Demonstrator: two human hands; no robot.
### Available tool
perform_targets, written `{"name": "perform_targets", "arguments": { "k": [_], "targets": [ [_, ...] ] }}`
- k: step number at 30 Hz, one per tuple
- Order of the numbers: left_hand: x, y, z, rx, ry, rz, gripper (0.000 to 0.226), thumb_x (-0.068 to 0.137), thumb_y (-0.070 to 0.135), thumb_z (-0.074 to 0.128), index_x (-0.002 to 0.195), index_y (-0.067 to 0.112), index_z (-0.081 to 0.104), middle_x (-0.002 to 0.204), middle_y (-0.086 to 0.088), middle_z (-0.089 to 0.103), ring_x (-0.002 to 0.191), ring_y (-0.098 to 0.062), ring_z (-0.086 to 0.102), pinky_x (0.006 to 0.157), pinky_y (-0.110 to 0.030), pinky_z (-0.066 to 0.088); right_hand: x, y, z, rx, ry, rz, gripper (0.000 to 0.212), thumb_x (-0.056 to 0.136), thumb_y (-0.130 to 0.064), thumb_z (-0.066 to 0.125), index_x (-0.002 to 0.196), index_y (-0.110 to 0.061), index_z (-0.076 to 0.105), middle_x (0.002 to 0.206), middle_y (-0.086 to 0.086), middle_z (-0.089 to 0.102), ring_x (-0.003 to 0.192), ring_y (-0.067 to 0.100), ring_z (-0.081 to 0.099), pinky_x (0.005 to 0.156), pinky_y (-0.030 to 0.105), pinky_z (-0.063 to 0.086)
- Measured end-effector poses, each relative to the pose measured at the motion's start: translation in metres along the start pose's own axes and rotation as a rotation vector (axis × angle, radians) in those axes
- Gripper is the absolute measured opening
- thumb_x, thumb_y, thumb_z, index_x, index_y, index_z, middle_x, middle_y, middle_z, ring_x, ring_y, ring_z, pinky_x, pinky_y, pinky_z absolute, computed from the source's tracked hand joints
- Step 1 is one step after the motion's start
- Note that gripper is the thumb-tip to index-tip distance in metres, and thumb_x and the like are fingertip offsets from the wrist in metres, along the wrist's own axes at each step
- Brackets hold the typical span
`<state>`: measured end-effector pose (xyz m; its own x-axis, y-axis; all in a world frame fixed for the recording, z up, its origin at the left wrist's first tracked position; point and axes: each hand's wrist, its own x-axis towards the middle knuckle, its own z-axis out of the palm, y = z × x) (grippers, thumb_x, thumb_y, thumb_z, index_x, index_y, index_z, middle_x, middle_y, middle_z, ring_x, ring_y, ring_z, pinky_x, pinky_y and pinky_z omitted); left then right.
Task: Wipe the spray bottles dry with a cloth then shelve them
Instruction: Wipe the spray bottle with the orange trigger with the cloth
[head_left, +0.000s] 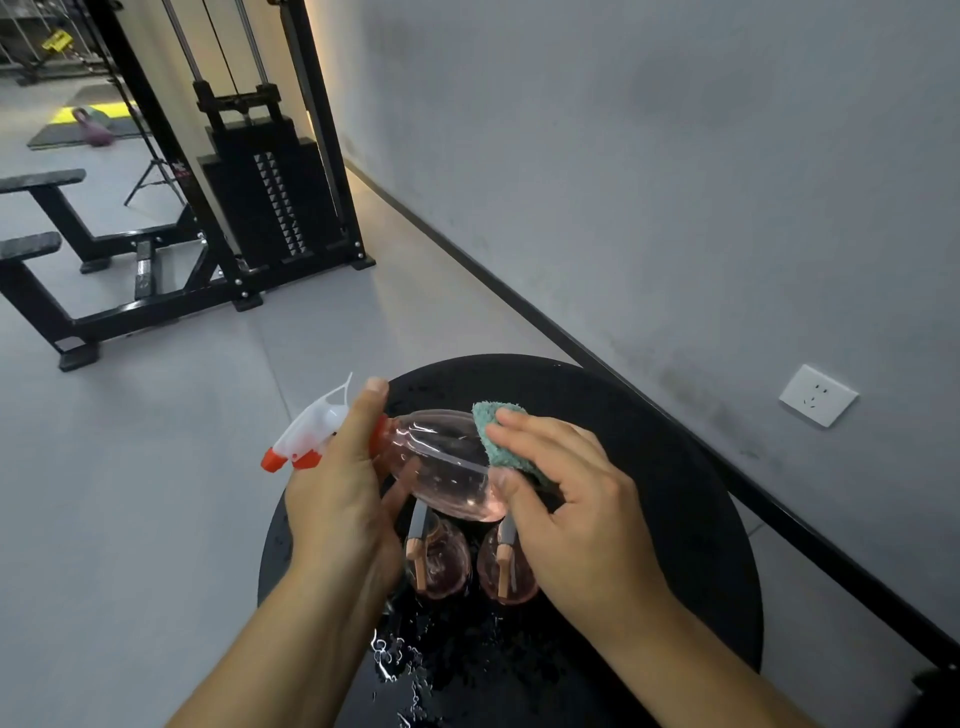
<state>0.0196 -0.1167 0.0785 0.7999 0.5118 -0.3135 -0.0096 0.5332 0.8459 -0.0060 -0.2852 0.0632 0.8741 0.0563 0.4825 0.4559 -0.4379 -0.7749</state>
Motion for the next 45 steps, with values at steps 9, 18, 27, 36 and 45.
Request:
{"name": "perform_targets", "arguments": {
  "k": [9,18,27,36,45],
  "targets": [
    [0.008,0.002,0.002,0.137,0.023,0.038,0.009,0.081,0.023,0.073,0.084,0.02,0.065,0.068,0.003,0.059,0.061,-0.014,0.059,0.049,-0.026,0.052,-0.009,0.002,0.006,-0.044,0.046,-0.075,0.042,0.084,-0.003,0.077,0.121,-0.02,0.072,0.125,-0.019,0.063,0.125,0.008,0.054,0.1,0.013,0.044],
    [0.003,0.001,0.002,0.205,-0.037,0.021,0.021,0.089,0.037,0.062,0.1,0.019,0.057,0.074,0.003,0.062,0.056,-0.012,0.067,0.048,-0.028,0.053,-0.007,0.001,0.004,-0.073,0.054,-0.122,0.043,0.084,-0.001,0.076,0.123,-0.019,0.072,0.126,-0.018,0.063,0.125,0.011,0.054,0.097,0.018,0.05],
    [-0.001,0.001,0.005,0.081,-0.045,-0.052,0.01,0.092,0.02,0.064,0.098,0.012,0.061,0.082,-0.002,0.056,0.062,-0.014,0.067,0.065,-0.03,0.061,-0.005,0.005,0.0,-0.144,0.09,-0.151,0.043,0.082,-0.002,0.079,0.122,-0.018,0.072,0.126,-0.013,0.065,0.125,0.012,0.053,0.103,0.017,0.045],
    [-0.008,0.005,0.001,0.218,-0.143,-0.106,0.054,0.095,0.066,0.064,0.128,0.023,0.065,0.084,0.004,0.082,0.077,-0.016,0.081,0.075,-0.036,0.06,-0.002,0.005,-0.001,-0.155,0.102,-0.121,0.042,0.084,-0.005,0.078,0.123,-0.02,0.071,0.127,-0.015,0.064,0.126,0.012,0.052,0.103,0.02,0.046],
    [-0.016,-0.005,0.003,0.187,-0.15,-0.131,0.032,0.093,0.037,0.075,0.113,0.013,0.071,0.102,-0.014,0.082,0.094,-0.03,0.081,0.083,-0.039,0.061,0.007,0.01,-0.007,-0.328,0.072,-0.075,0.041,0.09,-0.009,0.073,0.127,-0.025,0.069,0.131,-0.015,0.063,0.13,0.005,0.049,0.107,0.04,0.047]
  ]
}}
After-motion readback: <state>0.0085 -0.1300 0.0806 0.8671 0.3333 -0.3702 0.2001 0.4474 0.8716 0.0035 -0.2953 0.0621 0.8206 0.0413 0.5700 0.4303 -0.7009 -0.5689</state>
